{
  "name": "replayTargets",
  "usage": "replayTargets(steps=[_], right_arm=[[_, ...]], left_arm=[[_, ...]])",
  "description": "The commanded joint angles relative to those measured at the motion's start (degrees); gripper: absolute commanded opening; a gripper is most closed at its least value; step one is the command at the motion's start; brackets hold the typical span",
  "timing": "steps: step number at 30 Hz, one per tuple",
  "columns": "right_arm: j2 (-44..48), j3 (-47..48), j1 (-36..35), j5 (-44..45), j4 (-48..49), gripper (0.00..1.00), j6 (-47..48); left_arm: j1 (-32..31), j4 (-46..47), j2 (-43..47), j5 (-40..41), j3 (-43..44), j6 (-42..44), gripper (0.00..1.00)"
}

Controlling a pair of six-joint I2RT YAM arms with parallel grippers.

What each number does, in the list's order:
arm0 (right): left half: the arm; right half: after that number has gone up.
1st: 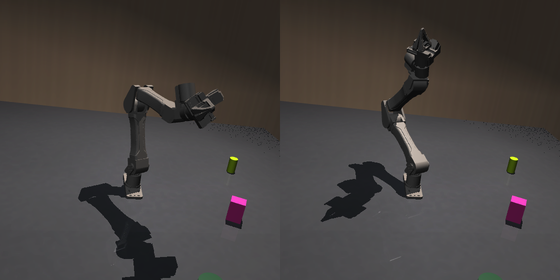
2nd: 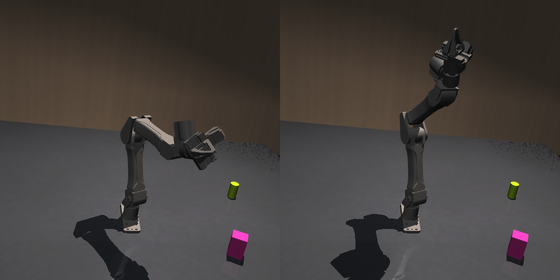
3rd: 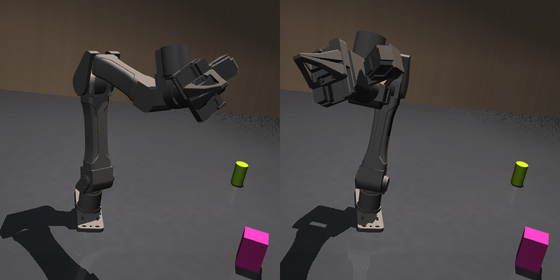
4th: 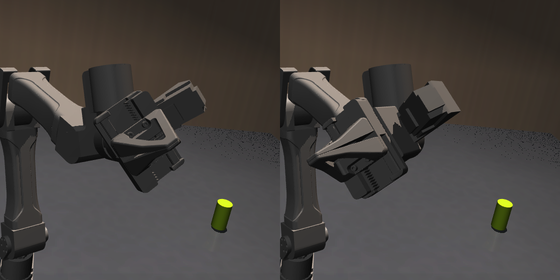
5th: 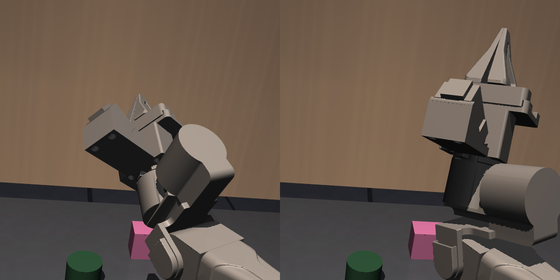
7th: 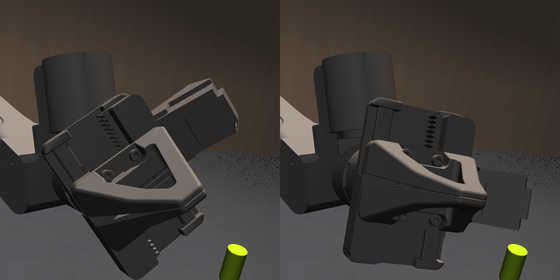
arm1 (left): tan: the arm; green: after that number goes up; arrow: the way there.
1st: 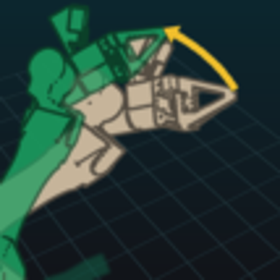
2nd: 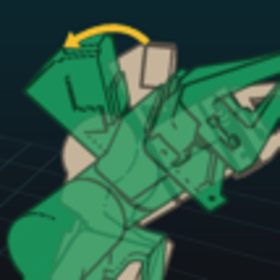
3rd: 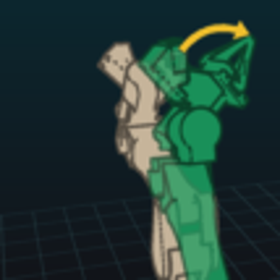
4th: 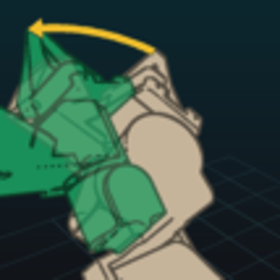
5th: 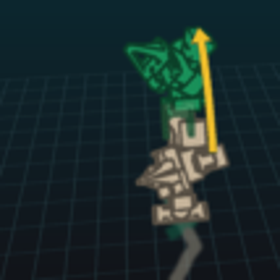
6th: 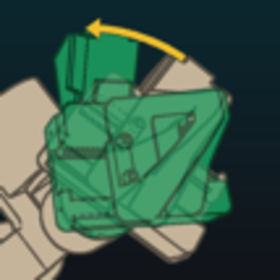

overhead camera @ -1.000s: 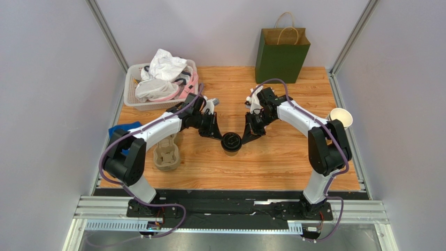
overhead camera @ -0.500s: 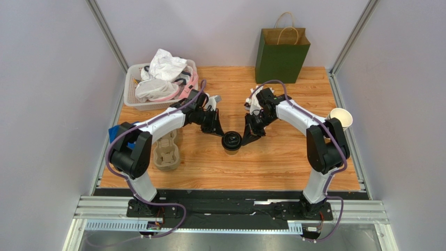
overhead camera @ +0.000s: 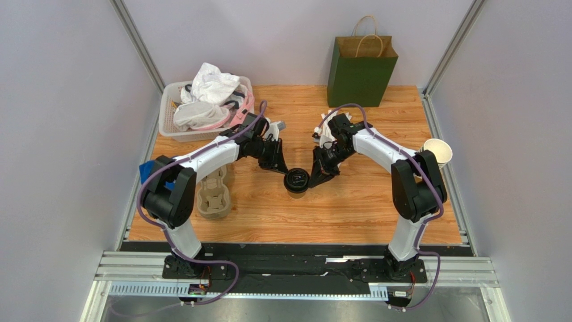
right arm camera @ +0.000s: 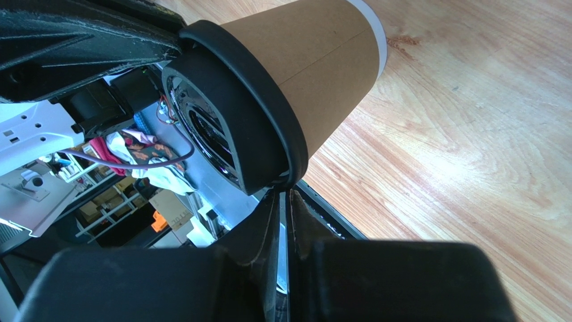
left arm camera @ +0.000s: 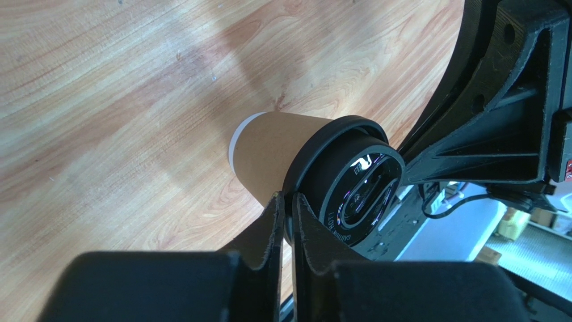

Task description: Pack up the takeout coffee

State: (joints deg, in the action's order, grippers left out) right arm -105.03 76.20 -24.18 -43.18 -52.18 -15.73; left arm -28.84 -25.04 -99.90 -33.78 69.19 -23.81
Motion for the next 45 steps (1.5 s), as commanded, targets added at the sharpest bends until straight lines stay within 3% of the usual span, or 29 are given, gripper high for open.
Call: replayTargets(steps=[1, 5, 11, 26, 33, 45], right_arm=[[3.2, -0.9, -1.4, 0.4, 5.3, 0.13, 0.7], [5.1, -1.1, -1.3, -0.5, 4.4, 0.29, 0.7], [7.5, -0.2, -0.2, -1.1, 1.8, 0.37, 2.0], [8.2, -0.7, 1.9, -2.7, -0.1, 0.32, 4.8], [7.0, 5.7, 3.3, 1.1, -0.2, 0.28, 7.0], [-0.4, 6.1, 3.3, 1.0, 2.7, 0.22, 5.6]], left_arm=[[-1.9, -4.6, -0.1, 3.7, 1.5, 3.1, 0.15], [-1.9, -5.1, -0.2, 2.5, 3.7, 3.8, 0.25], [-1.8, -5.7, 1.3, 2.1, 7.1, 5.3, 0.36], [0.0, -4.8, 9.2, 1.3, 2.9, 6.1, 0.37], [0.4, 0.5, 18.9, -3.4, -11.4, -1.8, 0.37], [-0.3, 4.5, 12.4, -5.1, -10.9, -3.3, 0.36]])
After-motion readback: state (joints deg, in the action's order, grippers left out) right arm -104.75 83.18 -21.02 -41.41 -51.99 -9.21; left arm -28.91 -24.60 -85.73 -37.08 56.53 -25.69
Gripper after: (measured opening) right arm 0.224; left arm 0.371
